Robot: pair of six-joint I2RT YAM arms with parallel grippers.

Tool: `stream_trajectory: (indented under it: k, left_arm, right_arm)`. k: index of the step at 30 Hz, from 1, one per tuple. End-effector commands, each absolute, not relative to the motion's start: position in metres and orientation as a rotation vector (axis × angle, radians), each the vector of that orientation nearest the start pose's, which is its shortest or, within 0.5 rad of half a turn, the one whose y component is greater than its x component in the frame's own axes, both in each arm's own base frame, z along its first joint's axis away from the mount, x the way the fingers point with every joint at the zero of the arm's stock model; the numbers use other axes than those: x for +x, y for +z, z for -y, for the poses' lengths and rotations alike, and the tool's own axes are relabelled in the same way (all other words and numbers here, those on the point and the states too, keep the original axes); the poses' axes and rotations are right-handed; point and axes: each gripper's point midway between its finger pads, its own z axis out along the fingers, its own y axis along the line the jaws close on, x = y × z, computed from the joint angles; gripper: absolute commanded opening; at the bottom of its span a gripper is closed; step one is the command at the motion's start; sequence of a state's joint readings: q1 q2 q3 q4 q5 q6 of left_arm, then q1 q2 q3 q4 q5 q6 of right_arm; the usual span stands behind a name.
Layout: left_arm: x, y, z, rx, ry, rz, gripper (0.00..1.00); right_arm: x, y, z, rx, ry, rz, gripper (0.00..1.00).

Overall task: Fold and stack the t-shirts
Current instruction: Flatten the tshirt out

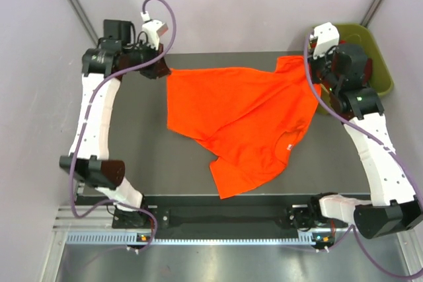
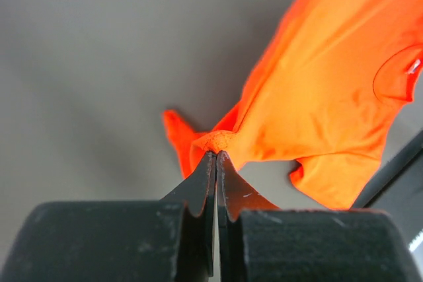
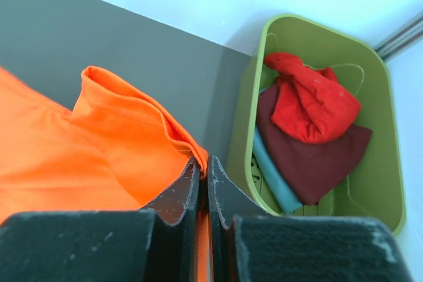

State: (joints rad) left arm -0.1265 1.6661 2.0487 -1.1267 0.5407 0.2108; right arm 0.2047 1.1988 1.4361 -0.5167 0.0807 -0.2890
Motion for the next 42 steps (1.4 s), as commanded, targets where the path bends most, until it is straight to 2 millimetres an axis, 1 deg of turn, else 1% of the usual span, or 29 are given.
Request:
stream_trajectory:
  k: [1, 2, 3, 4, 5, 6, 7, 10, 11, 12, 13, 16, 19, 22, 24, 26, 29, 30, 31, 33, 34, 35, 36, 37, 38, 39, 40, 41, 42]
  left_arm:
    - [0.368, 0.38, 0.119, 0.608, -0.482, -2.03, 0.0]
    - [0.356, 0.399, 0.118, 0.612, -0.47, -1.976, 0.0]
    - [0.349, 0.407, 0.118, 0.619, -0.467, -1.952, 0.0]
    - [0.342, 0.415, 0.119, 0.627, -0.471, -1.927, 0.0]
    - [0.326, 0.427, 0.118, 0.644, -0.463, -1.887, 0.0]
    - [0.317, 0.432, 0.119, 0.651, -0.467, -1.869, 0.0]
    - [0.298, 0.446, 0.119, 0.666, -0.471, -1.821, 0.0]
    - [0.272, 0.448, 0.118, 0.678, -0.479, -1.798, 0.0]
    - [0.255, 0.452, 0.117, 0.686, -0.472, -1.769, 0.0]
    - [0.248, 0.454, 0.116, 0.69, -0.465, -1.75, 0.0]
    - [0.232, 0.462, 0.114, 0.693, -0.449, -1.711, 0.0]
    - [0.217, 0.47, 0.108, 0.683, -0.406, -1.665, 0.0]
    - [0.199, 0.49, 0.102, 0.67, -0.353, -1.587, 0.0]
    - [0.188, 0.515, 0.097, 0.651, -0.312, -1.506, 0.0]
    - [0.188, 0.52, 0.096, 0.639, -0.307, -1.492, 0.0]
    - [0.192, 0.518, 0.096, 0.628, -0.315, -1.51, 0.0]
    - [0.212, 0.492, 0.096, 0.626, -0.322, -1.594, 0.0]
    - [0.22, 0.482, 0.096, 0.627, -0.319, -1.62, 0.0]
    - [0.233, 0.456, 0.093, 0.613, -0.31, -1.691, 0.0]
    - [0.255, 0.434, 0.089, 0.599, -0.277, -1.725, 0.0]
    - [0.273, 0.406, 0.086, 0.585, -0.261, -1.792, 0.0]
    - [0.283, 0.395, 0.085, 0.597, -0.245, -1.805, 0.0]
    - [0.297, 0.391, 0.085, 0.603, -0.223, -1.787, 0.0]
    - [0.314, 0.364, 0.085, 0.602, -0.226, -1.849, 0.0]
    - [0.326, 0.353, 0.082, 0.589, -0.201, -1.874, 0.0]
    - [0.341, 0.349, 0.081, 0.585, -0.183, -1.858, 0.0]
    - [0.357, 0.324, 0.08, 0.58, -0.179, -1.917, 0.0]
    - [0.368, 0.317, 0.077, 0.576, -0.161, -1.927, 0.0]
    - [0.378, 0.308, 0.073, 0.572, -0.147, -1.942, 0.0]
  right_arm:
    - [0.357, 0.414, -0.045, -0.326, -0.104, -1.694, 0.0]
    - [0.352, 0.419, -0.046, -0.327, -0.092, -1.686, 0.0]
    - [0.348, 0.425, -0.047, -0.331, -0.079, -1.673, 0.0]
    - [0.339, 0.44, -0.049, -0.331, -0.063, -1.64, 0.0]
    - [0.332, 0.442, -0.05, -0.336, -0.049, -1.647, 0.0]
    - [0.319, 0.452, -0.049, -0.34, -0.04, -1.619, 0.0]
    - [0.309, 0.454, -0.053, -0.364, -0.011, -1.613, 0.0]
    - [0.273, 0.475, -0.057, -0.396, 0.034, -1.554, 0.0]
    - [0.262, 0.473, -0.055, -0.404, 0.034, -1.567, 0.0]
    - [0.247, 0.481, -0.052, -0.401, 0.029, -1.54, 0.0]
    - [0.236, 0.484, -0.049, -0.403, 0.024, -1.537, 0.0]
    - [0.203, 0.5, -0.041, -0.402, -0.004, -1.476, 0.0]
    - [0.176, 0.508, -0.031, -0.373, -0.026, -1.464, 0.0]
    - [0.157, 0.515, -0.025, -0.35, -0.027, -1.454, 0.0]
    - [0.149, 0.52, -0.024, -0.348, -0.026, -1.438, 0.0]
    - [0.149, 0.522, -0.023, -0.356, -0.037, -1.431, 0.0]
    - [0.164, 0.519, -0.03, -0.398, -0.034, -1.442, 0.0]
    - [0.175, 0.514, -0.035, -0.415, -0.023, -1.462, 0.0]
    - [0.189, 0.508, -0.038, -0.425, -0.024, -1.469, 0.0]
    - [0.217, 0.496, -0.044, -0.444, -0.019, -1.5, 0.0]
    - [0.232, 0.497, -0.048, -0.428, -0.005, -1.491, 0.0]
    - [0.244, 0.494, -0.052, -0.433, 0.009, -1.5, 0.0]
    - [0.269, 0.48, -0.063, -0.466, 0.044, -1.549, 0.0]
    - [0.284, 0.474, -0.067, -0.442, 0.078, -1.577, 0.0]
    - [0.299, 0.462, -0.072, -0.434, 0.101, -1.62, 0.0]
    - [0.326, 0.431, -0.084, -0.463, 0.148, -1.71, 0.0]
    - [0.341, 0.419, -0.088, -0.462, 0.165, -1.733, 0.0]
    - [0.354, 0.407, -0.091, -0.452, 0.181, -1.764, 0.0]
    - [0.379, 0.381, -0.096, -0.459, 0.185, -1.831, 0.0]
